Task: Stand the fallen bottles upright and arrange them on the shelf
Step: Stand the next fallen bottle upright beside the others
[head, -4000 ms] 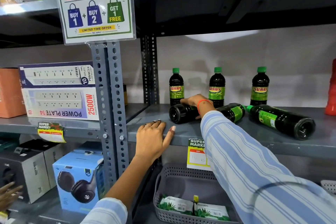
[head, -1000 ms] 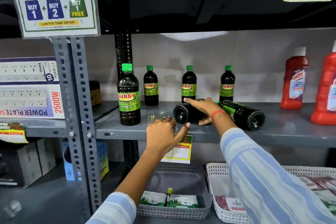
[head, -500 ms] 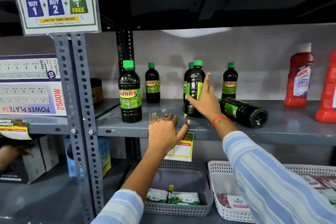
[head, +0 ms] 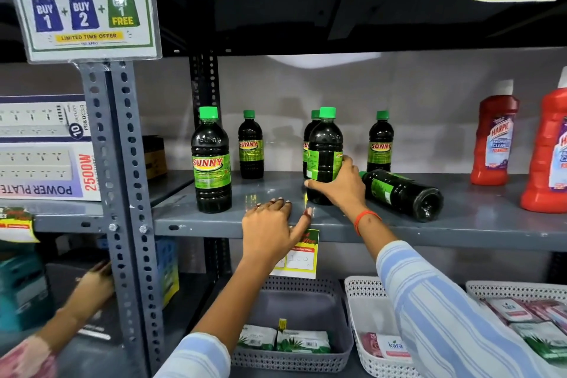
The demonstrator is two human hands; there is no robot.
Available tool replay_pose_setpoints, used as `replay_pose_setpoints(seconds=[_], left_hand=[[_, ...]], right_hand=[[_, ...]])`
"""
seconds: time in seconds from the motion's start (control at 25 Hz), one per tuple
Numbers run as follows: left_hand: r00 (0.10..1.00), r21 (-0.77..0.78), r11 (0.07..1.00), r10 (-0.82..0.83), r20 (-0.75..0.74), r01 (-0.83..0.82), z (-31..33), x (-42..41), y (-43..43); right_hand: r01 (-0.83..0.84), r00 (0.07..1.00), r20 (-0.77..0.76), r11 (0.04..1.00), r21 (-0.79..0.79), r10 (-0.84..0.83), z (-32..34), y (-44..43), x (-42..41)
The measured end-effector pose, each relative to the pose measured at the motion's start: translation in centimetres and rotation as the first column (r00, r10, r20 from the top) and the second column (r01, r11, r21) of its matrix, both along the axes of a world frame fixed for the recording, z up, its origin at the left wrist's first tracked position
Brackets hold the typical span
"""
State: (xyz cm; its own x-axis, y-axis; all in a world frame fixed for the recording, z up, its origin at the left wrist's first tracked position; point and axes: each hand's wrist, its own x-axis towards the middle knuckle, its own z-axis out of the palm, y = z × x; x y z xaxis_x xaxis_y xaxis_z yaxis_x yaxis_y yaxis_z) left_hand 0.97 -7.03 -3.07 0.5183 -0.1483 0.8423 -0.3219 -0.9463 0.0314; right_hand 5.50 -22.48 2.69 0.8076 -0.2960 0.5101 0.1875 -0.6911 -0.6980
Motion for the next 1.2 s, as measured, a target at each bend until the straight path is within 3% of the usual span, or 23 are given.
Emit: replay_pose_setpoints(seconds=[0.2,0.4,0.6,0.76,0.92,1.2], left_hand=[[1.0,0.012,1.0,0.006,-0.014,-0.006,-0.1,-0.01,0.02],[1.0,0.011,1.0,0.012,-0.018,-0.011,-0.05,-0.03,-0.05],[0.999,0.01,1.0,0.017,-0.03,-0.017,-0.05,-0.03,0.01],[0.999,0.006,1.0,0.017,-0.034,-0.017,-0.12,0.05,-0.04],[0.998,0.015,1.0,0.018,-0.054,-0.017,-0.07,0.06,-0.06],[0.998,0.027,1.0,0.015,-0.067,-0.013,-0.05,-0.03,-0.01]], right_hand=[[-0.181,0.982,-0.007,0.961,0.208,0.187,-0.14,-0.2,-0.14],[-0.124,0.991,-0.039,0.987,0.102,0.129,0.12,0.32,0.19],[-0.219,0.97,-0.049,0.946,0.238,0.237,0.15,0.2,0.4],[-0.194,0.977,-0.051,0.965,0.174,0.205,-0.01,0.3,0.41],[-0.247,0.965,-0.012,0.928,0.278,0.261,-0.02,0.07,0.03],[-0.283,0.957,0.036,0.905,0.318,0.286,0.07,-0.05,-0.27]])
